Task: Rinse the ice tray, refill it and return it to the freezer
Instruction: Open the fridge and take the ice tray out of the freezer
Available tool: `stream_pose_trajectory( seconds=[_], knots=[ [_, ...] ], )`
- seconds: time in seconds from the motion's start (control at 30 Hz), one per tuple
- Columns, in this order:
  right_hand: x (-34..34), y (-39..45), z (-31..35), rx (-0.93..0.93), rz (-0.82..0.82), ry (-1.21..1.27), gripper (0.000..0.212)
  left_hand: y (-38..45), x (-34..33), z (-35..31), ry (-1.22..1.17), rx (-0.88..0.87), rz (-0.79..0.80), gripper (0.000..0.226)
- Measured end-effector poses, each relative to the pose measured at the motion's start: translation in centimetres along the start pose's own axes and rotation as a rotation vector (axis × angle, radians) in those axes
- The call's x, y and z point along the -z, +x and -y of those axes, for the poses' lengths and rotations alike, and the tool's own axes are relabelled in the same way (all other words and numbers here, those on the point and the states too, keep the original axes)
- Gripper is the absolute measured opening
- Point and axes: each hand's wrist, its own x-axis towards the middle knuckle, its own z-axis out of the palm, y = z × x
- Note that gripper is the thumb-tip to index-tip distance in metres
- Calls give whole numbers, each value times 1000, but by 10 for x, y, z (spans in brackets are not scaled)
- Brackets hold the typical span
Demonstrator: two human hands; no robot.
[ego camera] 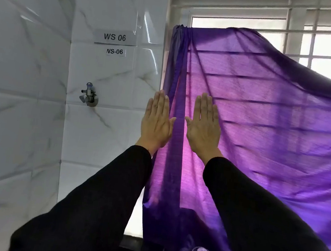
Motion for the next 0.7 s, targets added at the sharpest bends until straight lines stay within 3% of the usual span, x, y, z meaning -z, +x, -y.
stream_pose_trajectory(
  seconds=[0.43,0.7],
  knots=[
    [11,1,40,-20,-13,118,62,-19,32,29,115,22,-13,71],
    [24,-7,113,-46,-48,315,63,-64,77,74,322,110,19,67]
  ],
)
